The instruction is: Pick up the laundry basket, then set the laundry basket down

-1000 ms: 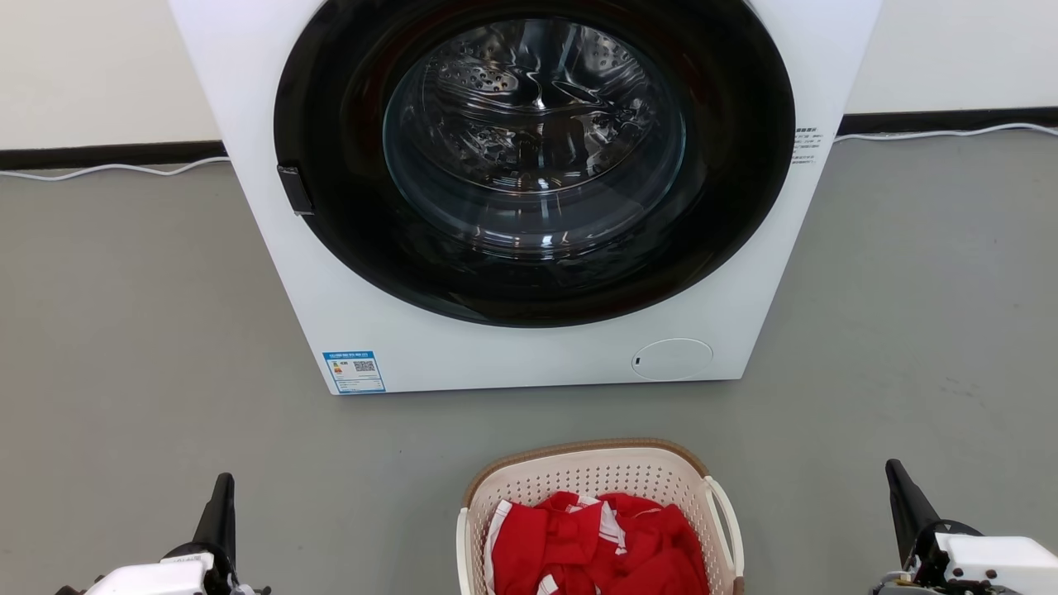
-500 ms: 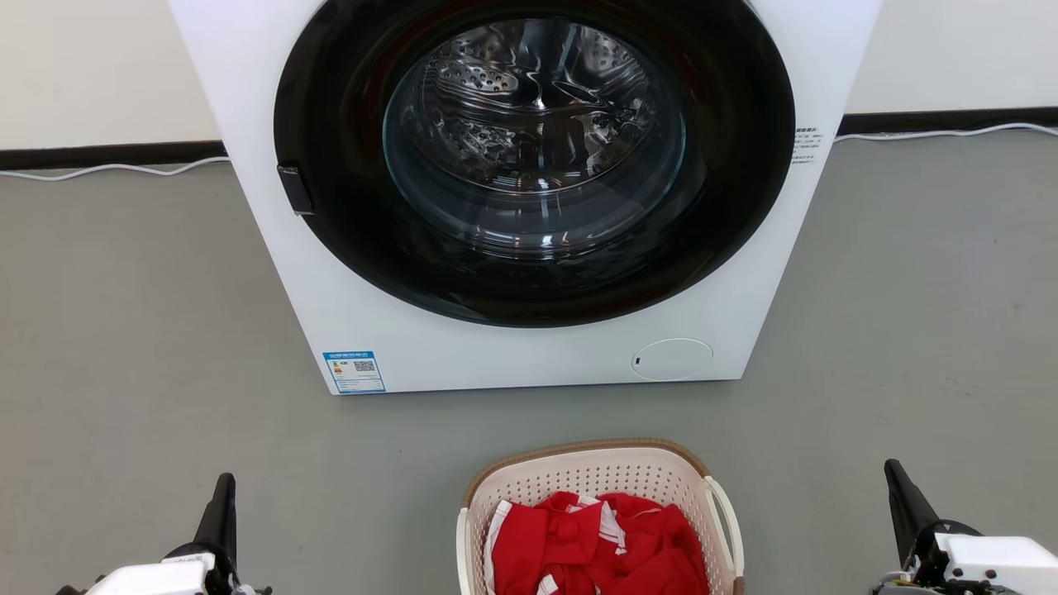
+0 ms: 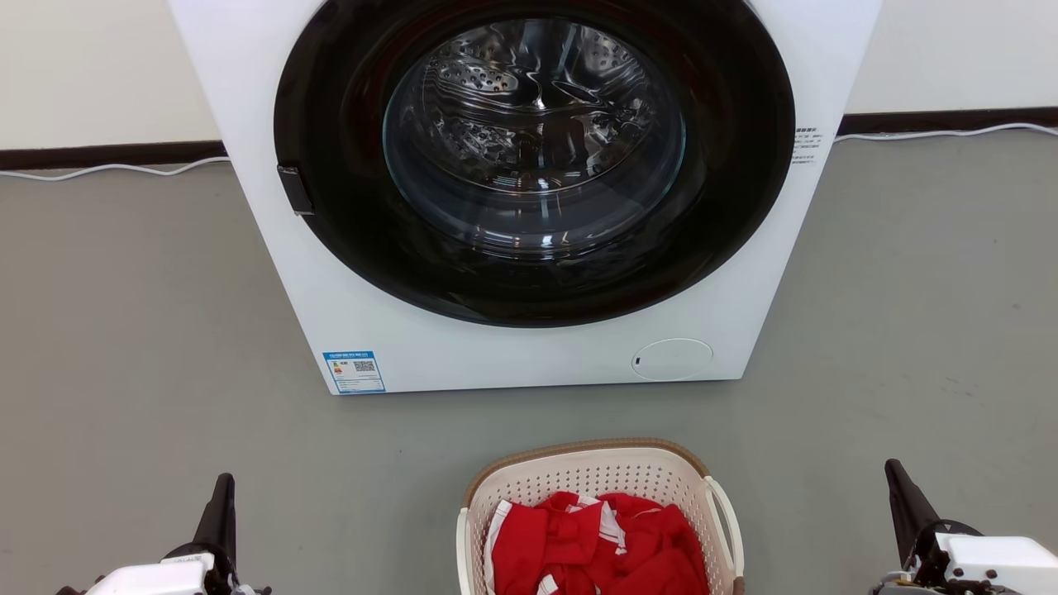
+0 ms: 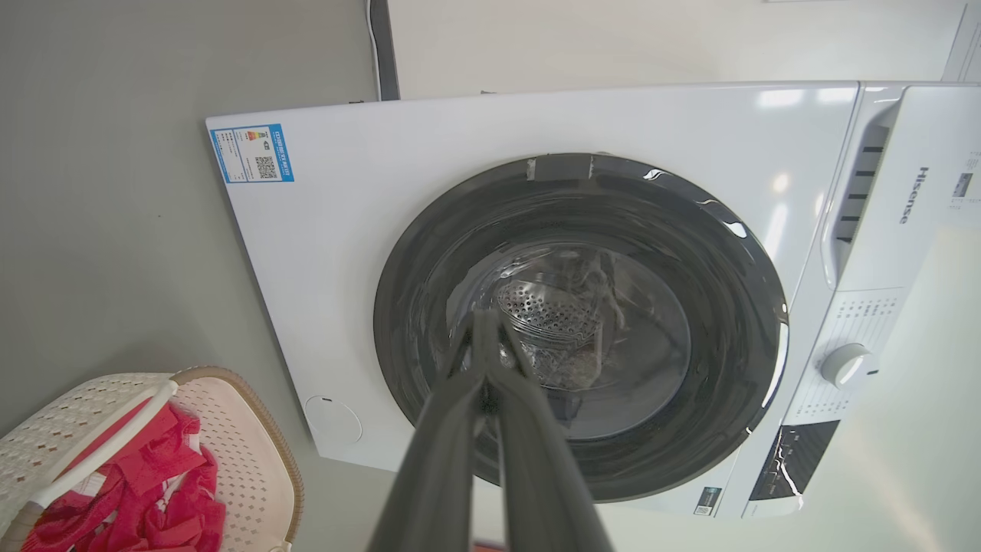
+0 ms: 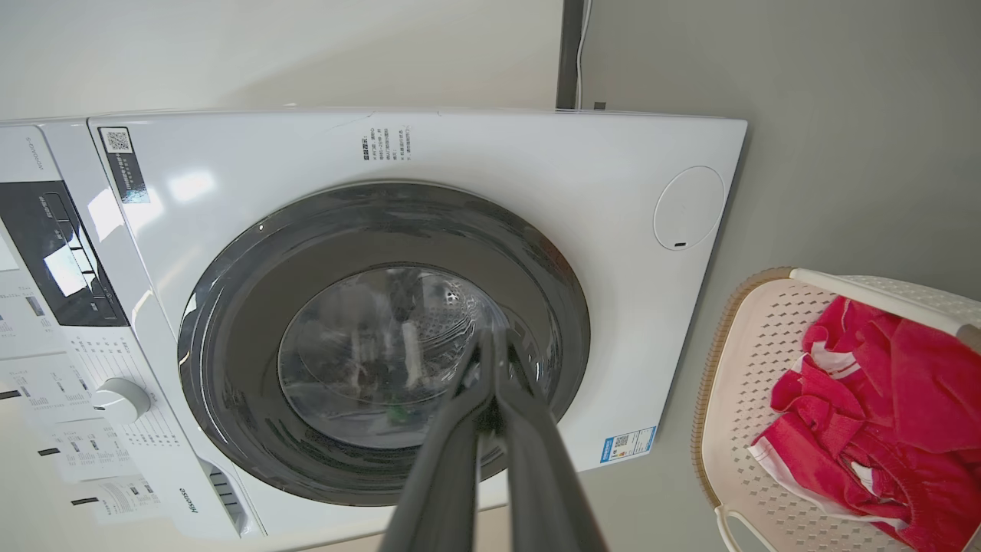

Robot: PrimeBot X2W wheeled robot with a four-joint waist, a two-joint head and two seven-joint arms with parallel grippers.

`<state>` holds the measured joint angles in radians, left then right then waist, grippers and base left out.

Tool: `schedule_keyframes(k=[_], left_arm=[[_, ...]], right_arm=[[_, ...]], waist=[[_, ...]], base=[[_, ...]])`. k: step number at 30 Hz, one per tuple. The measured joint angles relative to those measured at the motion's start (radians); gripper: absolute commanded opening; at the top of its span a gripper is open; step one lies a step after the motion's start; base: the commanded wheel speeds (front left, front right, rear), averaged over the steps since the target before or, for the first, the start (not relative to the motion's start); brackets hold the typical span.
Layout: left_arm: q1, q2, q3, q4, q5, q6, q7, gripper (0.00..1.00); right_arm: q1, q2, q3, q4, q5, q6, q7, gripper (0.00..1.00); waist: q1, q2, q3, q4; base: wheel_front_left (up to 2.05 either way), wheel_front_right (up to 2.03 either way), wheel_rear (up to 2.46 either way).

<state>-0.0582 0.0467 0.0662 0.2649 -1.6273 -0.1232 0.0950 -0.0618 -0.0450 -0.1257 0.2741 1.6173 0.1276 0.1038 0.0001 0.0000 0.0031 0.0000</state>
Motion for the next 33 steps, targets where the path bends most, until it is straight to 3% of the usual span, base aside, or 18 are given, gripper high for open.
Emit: schedule_keyframes(k=[33], left_arm=[[0.0, -0.003, 0.007, 0.0, 0.002, 0.0, 0.006, 0.0]], right_arm=[[0.0, 0.001, -0.003, 0.0, 0.0, 0.0, 0.0, 0.0]], waist=[[0.0, 0.0, 0.0, 0.0]], base=[[0.0, 0.0, 0.0]])
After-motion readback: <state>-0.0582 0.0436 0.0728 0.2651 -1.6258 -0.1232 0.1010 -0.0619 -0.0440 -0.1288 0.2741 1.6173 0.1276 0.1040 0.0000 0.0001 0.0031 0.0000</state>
